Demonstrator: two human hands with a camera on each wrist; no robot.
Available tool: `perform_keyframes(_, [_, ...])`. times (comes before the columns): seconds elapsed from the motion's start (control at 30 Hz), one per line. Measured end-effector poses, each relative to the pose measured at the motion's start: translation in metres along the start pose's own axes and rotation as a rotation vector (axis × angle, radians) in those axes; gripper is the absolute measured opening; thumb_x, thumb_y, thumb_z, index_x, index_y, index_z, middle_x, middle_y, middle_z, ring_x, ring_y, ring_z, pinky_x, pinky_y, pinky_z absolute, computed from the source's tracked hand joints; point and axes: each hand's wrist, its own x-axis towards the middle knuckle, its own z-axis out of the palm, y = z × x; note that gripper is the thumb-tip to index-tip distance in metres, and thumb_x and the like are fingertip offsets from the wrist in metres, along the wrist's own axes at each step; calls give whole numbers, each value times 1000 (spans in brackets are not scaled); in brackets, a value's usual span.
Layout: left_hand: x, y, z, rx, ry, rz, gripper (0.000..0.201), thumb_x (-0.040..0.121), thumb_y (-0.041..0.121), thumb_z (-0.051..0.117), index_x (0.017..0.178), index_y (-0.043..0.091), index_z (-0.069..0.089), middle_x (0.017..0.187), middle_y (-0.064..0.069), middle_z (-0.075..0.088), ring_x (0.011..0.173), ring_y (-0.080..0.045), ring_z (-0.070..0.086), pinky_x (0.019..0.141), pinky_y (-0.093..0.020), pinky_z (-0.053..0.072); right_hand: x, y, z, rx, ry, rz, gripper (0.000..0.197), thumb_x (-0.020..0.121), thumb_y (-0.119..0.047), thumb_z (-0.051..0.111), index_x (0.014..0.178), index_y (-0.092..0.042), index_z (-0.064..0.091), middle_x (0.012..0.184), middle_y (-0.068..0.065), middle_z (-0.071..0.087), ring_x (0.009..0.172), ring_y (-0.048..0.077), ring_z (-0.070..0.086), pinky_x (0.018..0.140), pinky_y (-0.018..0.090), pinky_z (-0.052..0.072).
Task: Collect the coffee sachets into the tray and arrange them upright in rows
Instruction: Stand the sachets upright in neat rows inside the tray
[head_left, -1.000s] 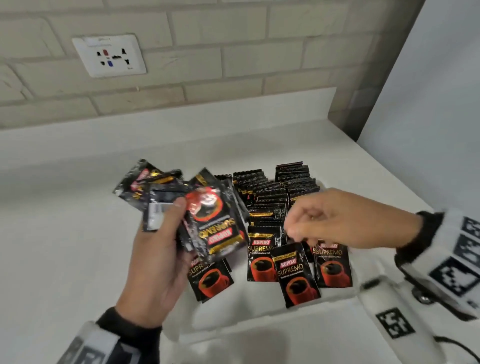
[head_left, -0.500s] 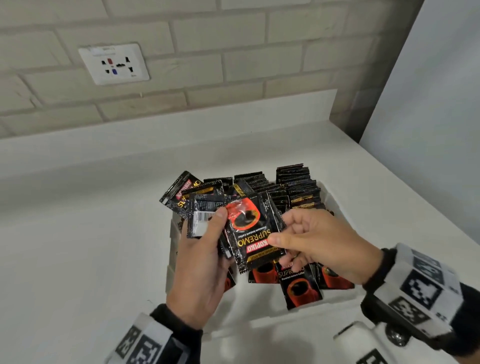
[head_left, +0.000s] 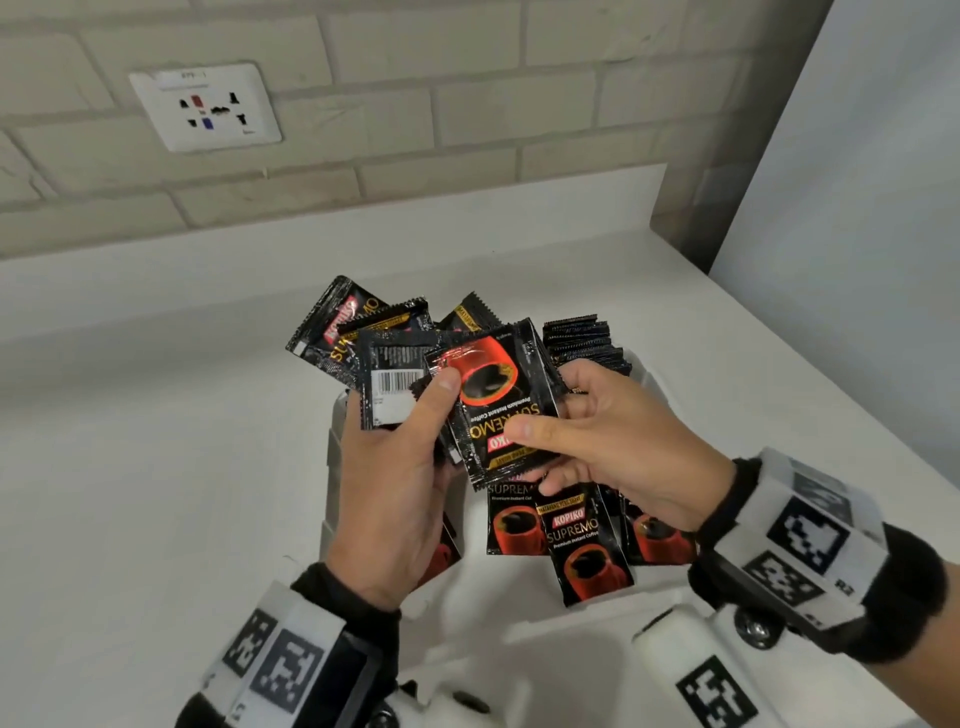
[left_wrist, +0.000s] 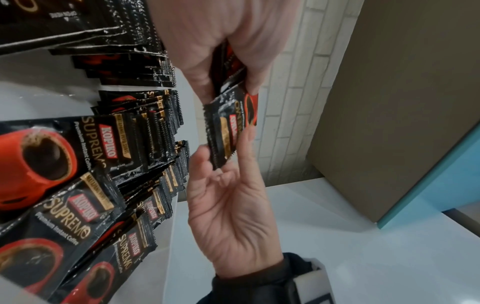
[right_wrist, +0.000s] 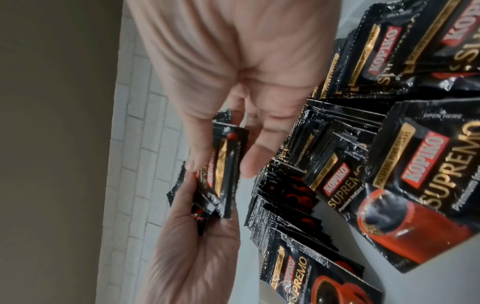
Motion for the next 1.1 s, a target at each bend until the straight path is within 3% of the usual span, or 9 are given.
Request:
perform_keyframes(0.07, [0, -1, -2, -2, 13, -7, 39, 76, 11, 61, 115, 10, 60, 102, -11, 72, 86, -21, 70, 60, -29, 59, 1, 3, 0, -12, 40, -14, 52, 53, -24, 75, 98, -13, 51, 74, 4, 65, 57, 11, 65, 47, 20, 52])
perform_keyframes(0.2, [-1, -7, -5, -15, 15, -59, 45, 73, 10, 62, 118, 10, 59, 99, -8, 73, 81, -18, 71, 59, -30, 59, 2, 10, -2, 13, 95, -10, 31, 71, -6, 72, 95, -12, 54, 69, 1, 66, 57, 7, 64, 49, 20, 53])
perform_keyframes(0.3, [-1, -10, -9, -12, 21, -107, 32, 77, 7, 61, 108, 15, 62, 86, 0, 75, 73, -12, 71, 60, -29, 59, 1, 15, -5, 31, 107, 1, 25, 76, -1, 67, 96, -11, 55, 63, -2, 67, 58, 7, 65, 50, 20, 53])
perform_keyframes(0.53, [-1, -12, -12, -37, 131, -138, 26, 83, 4, 59, 103, 18, 64, 86, 0, 75, 77, -13, 71, 59, -30, 59, -4, 19, -11, 144, 97, 32, 28, 84, -2, 58, 110, -12, 56, 93, 11, 70, 72, 15, 68, 52, 24, 54])
perform_keyframes(0.63, [0, -12, -14, -53, 190, -137, 38, 81, 6, 62, 118, 13, 61, 99, -3, 73, 87, -16, 69, 54, -26, 56, -5, 19, -18, 229, 108, 47, 22, 85, -2, 56, 106, -10, 58, 95, 11, 69, 73, 16, 68, 52, 26, 55])
perform_keyframes(0.8, [0, -11, -15, -62, 190, -110, 42, 81, 5, 63, 123, 11, 57, 97, -3, 73, 81, -13, 70, 54, -25, 55, -7, 16, -21, 273, 155, 11, 21, 75, -9, 62, 96, -9, 60, 85, 6, 67, 68, 14, 65, 50, 24, 53])
perform_keyframes(0.87, [-1, -11, -14, -47, 177, -93, 41, 82, 3, 62, 122, 11, 57, 97, -4, 73, 79, -13, 71, 53, -25, 55, -8, 15, -18, 178, 176, -17, 20, 71, -17, 65, 90, -11, 62, 80, 3, 66, 68, 13, 62, 51, 22, 49])
perform_keyframes(0.97, [-3, -12, -11, -9, 144, -72, 36, 84, 0, 60, 119, 9, 58, 92, -4, 74, 77, -14, 71, 55, -28, 57, -6, 17, -10, -71, 189, -44, 5, 78, -20, 66, 78, -19, 61, 74, -6, 65, 70, 9, 59, 61, 23, 43])
perform_keyframes(1.1, [-8, -13, -5, 20, 110, -50, 38, 84, -1, 60, 121, 6, 56, 102, -13, 71, 83, -19, 70, 60, -31, 58, 0, 20, 1, -61, 207, -29, 13, 81, -17, 65, 73, -18, 56, 72, -3, 63, 68, 9, 58, 57, 21, 46])
